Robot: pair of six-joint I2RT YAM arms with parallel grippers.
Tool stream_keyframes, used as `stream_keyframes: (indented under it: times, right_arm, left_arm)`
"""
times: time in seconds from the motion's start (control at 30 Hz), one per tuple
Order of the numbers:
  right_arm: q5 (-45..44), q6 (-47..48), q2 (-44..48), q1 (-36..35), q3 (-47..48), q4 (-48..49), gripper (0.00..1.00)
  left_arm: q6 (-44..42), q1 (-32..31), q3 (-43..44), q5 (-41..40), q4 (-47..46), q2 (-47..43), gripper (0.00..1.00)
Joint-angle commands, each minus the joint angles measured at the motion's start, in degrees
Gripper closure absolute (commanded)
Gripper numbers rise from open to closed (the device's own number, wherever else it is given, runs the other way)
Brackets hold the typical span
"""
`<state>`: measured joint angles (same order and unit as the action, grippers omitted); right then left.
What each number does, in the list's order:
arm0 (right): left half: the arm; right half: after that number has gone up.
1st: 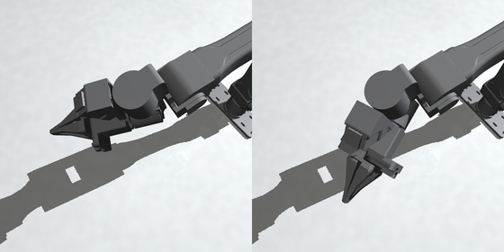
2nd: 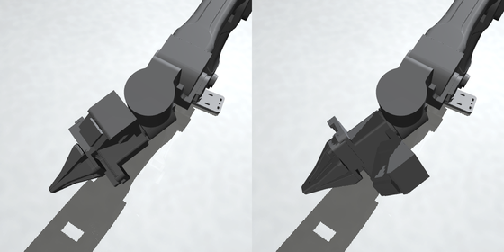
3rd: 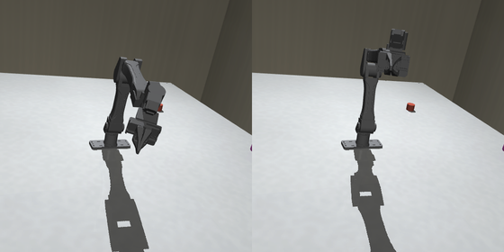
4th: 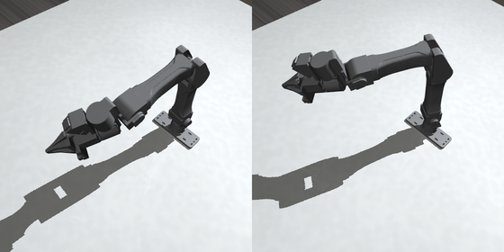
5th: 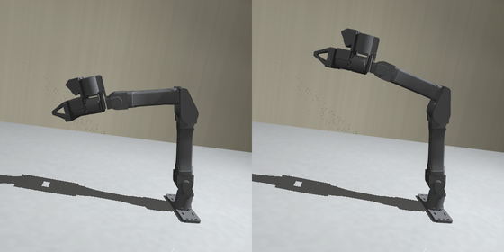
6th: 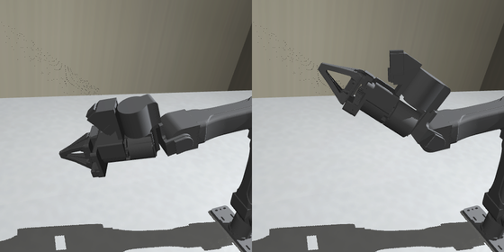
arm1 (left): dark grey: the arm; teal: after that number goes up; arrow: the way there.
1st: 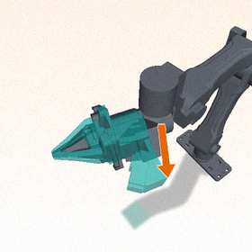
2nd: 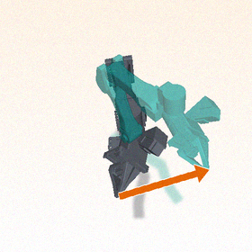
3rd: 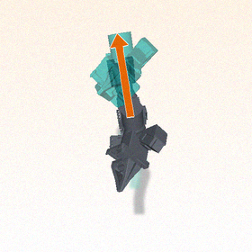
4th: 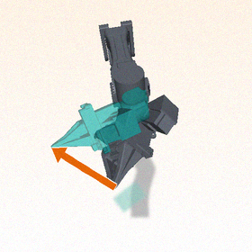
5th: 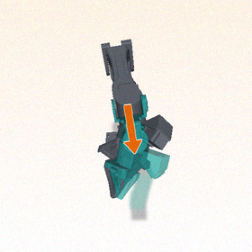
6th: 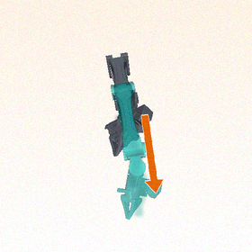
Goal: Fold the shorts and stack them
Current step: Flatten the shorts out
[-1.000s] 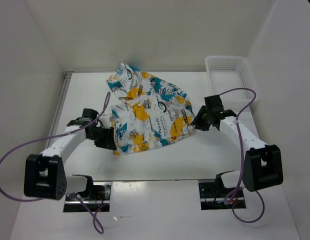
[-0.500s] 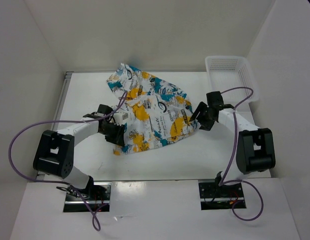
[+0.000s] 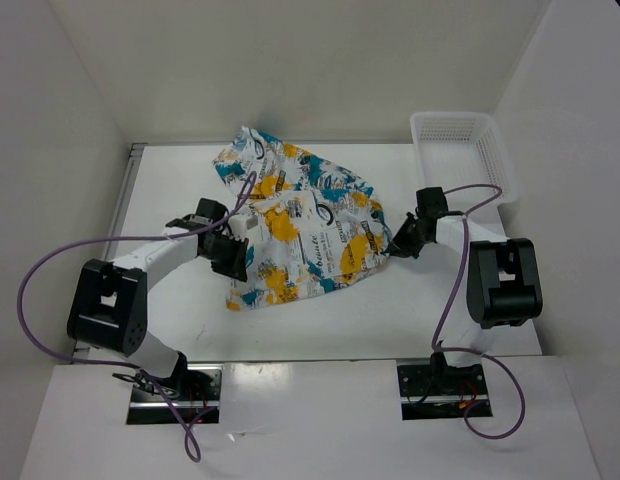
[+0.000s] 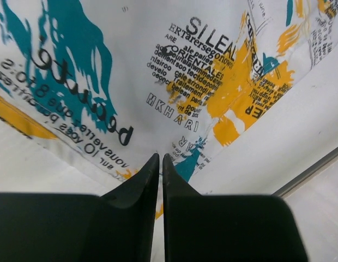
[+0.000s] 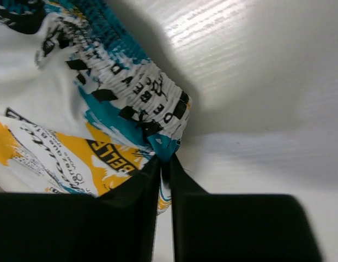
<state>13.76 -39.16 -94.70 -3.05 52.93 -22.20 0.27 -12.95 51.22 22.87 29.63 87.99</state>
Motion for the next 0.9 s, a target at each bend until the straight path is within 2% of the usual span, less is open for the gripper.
stream_keyframes:
  times: [0.0, 0.03, 0.07, 0.13, 0.17, 0.4, 0.57, 0.6, 0.67, 0.7, 0.73, 0.8, 0.87]
  right_arm:
    - [1.45, 0.22, -0.40, 0.06, 3.76, 3.13, 0.89]
    - [0.84, 0.22, -0.40, 0.06, 3.76, 3.12, 0.92]
    - [0.83, 0.22, -0.40, 0.06, 3.76, 3.12, 0.92]
    - [0.83, 0.22, -0.40, 0.06, 3.76, 3.12, 0.93]
    - [0.83, 0.22, -0.40, 0.06, 3.76, 3.12, 0.93]
    - [0.83, 0.75, -0.40, 0.06, 3.24, 2.60, 0.92]
    - [0.83, 0.75, -0.40, 0.06, 3.24, 2.60, 0.92]
    - [0.83, 0.75, -0.40, 0.06, 3.24, 2.60, 0.92]
    - [0.83, 0.75, -0.40, 0.06, 3.24, 2.60, 0.92]
    - [0.83, 0.75, -0.40, 0.06, 3.24, 2.60, 0.92]
    - [0.83, 0.75, -0.40, 0.06, 3.24, 2.60, 0.92]
    - [0.83, 0.75, -0.40, 0.06, 3.76, 2.07, 0.92]
    - [0.83, 0.75, 0.12, 0.06, 3.76, 1.46, 0.96]
  left_arm:
    - [-0.27, -0.15, 3.27, -2.12, 5.24, -0.97, 0.87]
    - [-0.27, -0.15, 3.27, -3.35, 6.22, -0.97, 0.79]
    - [-0.27, -0.15, 1.79, -5.97, 6.75, -1.67, 0.60]
    - [-0.27, 0.38, -0.06, -7.92, 7.64, -2.73, 0.49]
    - [-0.27, 0.38, -0.94, -7.93, 7.64, -3.34, 0.46]
    - [-0.27, 0.91, -4.38, 0.67, 3.16, -0.81, 0.46]
    - [-0.27, 0.38, -4.38, 2.26, 0.88, 0.43, 0.61]
    - [-0.27, 0.38, -4.38, 2.96, 0.87, 0.43, 0.71]
    - [-0.27, 0.38, -3.77, 3.49, 0.26, 0.43, 0.81]
    - [-0.27, 0.38, -3.76, 4.45, 0.26, 0.43, 0.92]
    - [-0.27, 0.38, -3.24, 4.46, 0.26, 1.13, 0.98]
    - [-0.27, 0.38, -2.45, 3.50, 1.21, 1.14, 1.00]
    - [-0.27, 0.38, 1.32, 0.08, 3.58, -0.09, 1.00]
